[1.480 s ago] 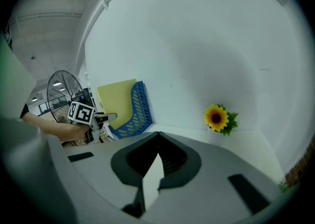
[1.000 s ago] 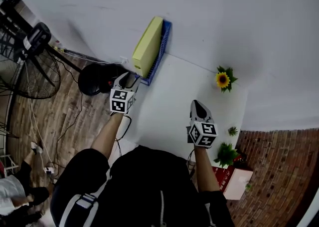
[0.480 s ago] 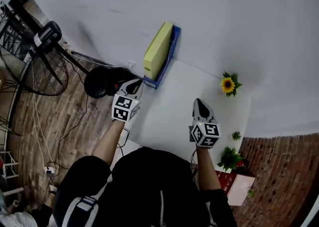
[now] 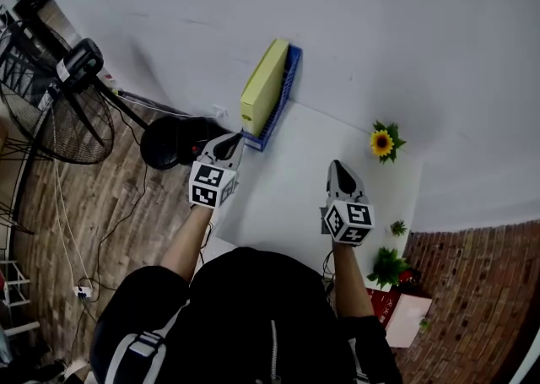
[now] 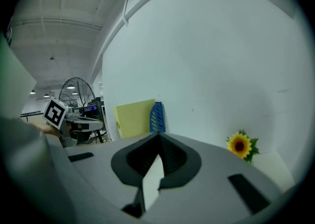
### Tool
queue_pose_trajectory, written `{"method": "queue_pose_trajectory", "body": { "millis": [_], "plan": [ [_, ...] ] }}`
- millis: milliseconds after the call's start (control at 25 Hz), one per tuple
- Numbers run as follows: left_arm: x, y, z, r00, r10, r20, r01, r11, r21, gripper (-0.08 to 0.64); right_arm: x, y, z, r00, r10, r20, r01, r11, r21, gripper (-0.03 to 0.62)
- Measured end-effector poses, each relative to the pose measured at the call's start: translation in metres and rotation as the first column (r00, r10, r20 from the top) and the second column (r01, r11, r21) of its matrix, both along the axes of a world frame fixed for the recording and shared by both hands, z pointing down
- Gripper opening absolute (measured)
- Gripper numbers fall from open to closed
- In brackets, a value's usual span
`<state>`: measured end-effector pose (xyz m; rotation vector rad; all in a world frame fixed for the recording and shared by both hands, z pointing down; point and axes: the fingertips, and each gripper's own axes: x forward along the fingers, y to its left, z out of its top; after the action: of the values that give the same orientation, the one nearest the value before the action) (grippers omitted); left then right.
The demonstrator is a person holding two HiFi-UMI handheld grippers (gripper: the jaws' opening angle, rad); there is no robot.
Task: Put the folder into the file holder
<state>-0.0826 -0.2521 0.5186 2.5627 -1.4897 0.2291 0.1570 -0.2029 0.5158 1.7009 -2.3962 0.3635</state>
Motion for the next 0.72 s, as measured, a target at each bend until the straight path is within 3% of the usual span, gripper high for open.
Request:
{"method": "queue_pose_trajectory", "body": {
  "millis": [280, 720],
  "plan": [
    [0.0027, -0.0006, 0.0024, 1.000, 0.002, -0.007, -0.002, 1.000, -0.012, 0.034, -0.0019, 0.0025, -0.0019, 0.999, -0.015, -0.041, 0.016, 1.000, 0.023, 0.005],
    [0.0027, 0.0016, 0.0054, 1.000, 0.000, -0.021, 0.000, 1.000, -0.018, 0.034, 0.0041, 0.0041, -0.0008, 1.000, 0.001, -0.022, -0.001, 1.000, 0.022, 0.005]
  ]
}}
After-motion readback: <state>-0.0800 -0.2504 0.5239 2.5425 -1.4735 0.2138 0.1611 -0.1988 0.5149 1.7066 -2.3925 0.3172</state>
